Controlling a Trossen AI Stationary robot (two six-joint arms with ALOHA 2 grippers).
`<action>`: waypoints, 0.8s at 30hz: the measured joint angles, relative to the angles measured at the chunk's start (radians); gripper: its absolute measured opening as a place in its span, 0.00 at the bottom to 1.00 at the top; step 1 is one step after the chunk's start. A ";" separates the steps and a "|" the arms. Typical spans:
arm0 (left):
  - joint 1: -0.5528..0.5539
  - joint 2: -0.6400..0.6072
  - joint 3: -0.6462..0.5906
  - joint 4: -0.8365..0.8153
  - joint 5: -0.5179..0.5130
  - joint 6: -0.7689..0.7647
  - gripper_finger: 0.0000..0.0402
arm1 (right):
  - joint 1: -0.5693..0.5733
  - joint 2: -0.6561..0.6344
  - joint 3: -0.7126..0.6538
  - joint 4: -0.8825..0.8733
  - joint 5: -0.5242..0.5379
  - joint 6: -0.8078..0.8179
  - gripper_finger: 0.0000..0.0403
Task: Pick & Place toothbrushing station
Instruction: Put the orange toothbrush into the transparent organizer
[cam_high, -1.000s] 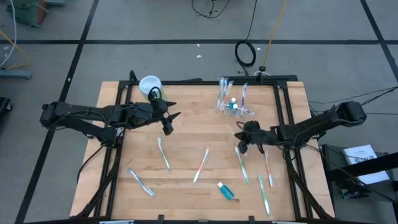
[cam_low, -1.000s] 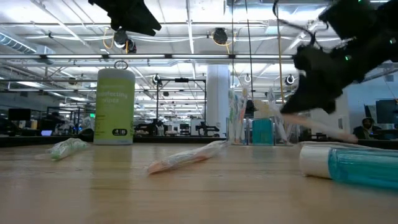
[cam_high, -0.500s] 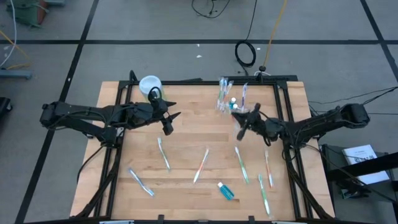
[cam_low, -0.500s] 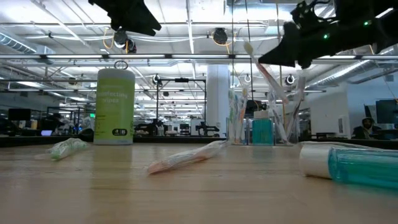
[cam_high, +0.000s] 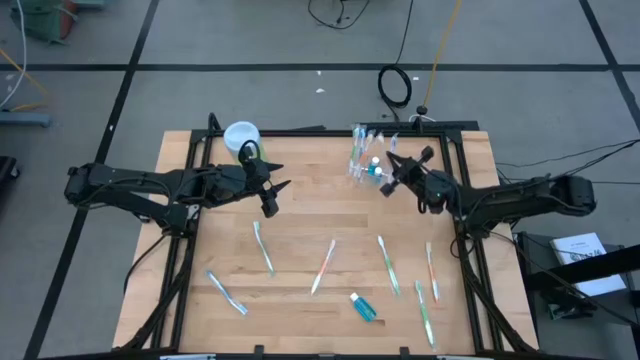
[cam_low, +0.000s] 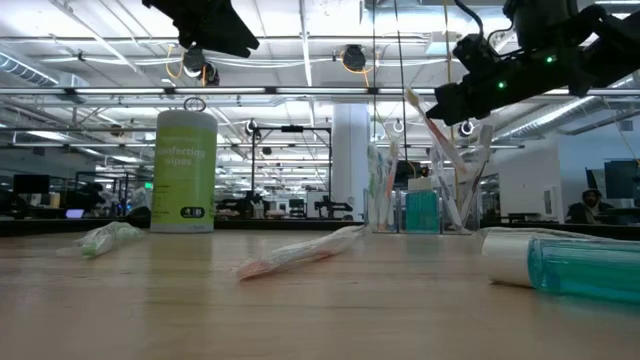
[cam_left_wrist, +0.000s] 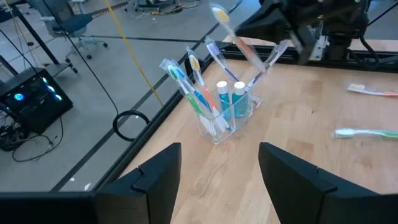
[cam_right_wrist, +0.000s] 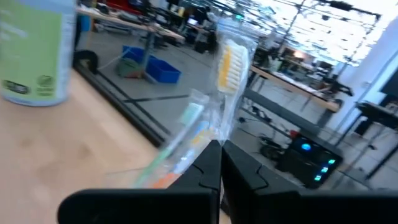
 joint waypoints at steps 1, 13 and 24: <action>0.000 0.000 0.000 0.000 0.000 0.000 0.54 | -0.014 0.000 0.000 0.005 0.000 -0.012 0.00; 0.000 0.000 0.000 0.000 0.000 0.006 0.54 | -0.107 0.000 0.002 0.140 -0.012 -0.123 0.00; 0.000 0.000 0.000 0.000 0.000 0.006 0.54 | -0.258 0.098 0.002 0.103 -0.136 0.021 0.00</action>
